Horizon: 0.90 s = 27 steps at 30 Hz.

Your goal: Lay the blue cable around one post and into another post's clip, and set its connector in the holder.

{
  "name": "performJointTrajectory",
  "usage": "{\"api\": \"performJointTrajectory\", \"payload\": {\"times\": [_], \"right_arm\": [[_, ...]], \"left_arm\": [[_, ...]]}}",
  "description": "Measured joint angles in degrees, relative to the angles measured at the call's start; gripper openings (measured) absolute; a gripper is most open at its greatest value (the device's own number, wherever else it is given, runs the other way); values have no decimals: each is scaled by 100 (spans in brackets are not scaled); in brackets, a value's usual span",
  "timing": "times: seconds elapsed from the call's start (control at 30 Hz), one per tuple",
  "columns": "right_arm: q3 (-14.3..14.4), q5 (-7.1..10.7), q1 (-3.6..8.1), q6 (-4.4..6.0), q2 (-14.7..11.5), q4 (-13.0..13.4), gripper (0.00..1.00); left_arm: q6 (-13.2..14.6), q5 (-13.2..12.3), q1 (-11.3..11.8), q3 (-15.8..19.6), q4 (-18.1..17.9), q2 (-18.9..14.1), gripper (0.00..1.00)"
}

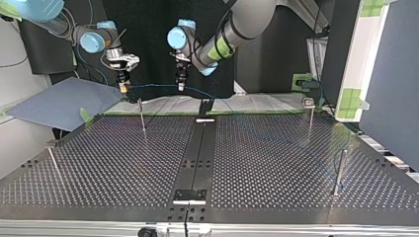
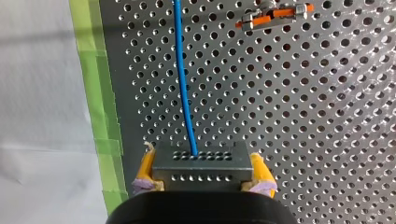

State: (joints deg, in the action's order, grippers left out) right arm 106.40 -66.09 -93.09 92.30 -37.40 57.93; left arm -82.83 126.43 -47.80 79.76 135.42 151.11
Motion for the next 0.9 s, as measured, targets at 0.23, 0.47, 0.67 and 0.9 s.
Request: {"api": "performJointTrajectory", "payload": {"times": [0.23,0.47,0.67,0.9], "right_arm": [[0,-1,4,0,0,0,0],[-1,-127,48,0,-3,1,0],[-5,-169,103,0,-8,-5,0],[-22,-232,214,2,-61,-26,0]], "left_arm": [[1,-73,-15,2,-1,0,0],[-14,-310,-82,9,-150,9,0],[-41,-349,-135,10,-346,40,0],[-135,-426,-147,10,-474,47,0]]}}
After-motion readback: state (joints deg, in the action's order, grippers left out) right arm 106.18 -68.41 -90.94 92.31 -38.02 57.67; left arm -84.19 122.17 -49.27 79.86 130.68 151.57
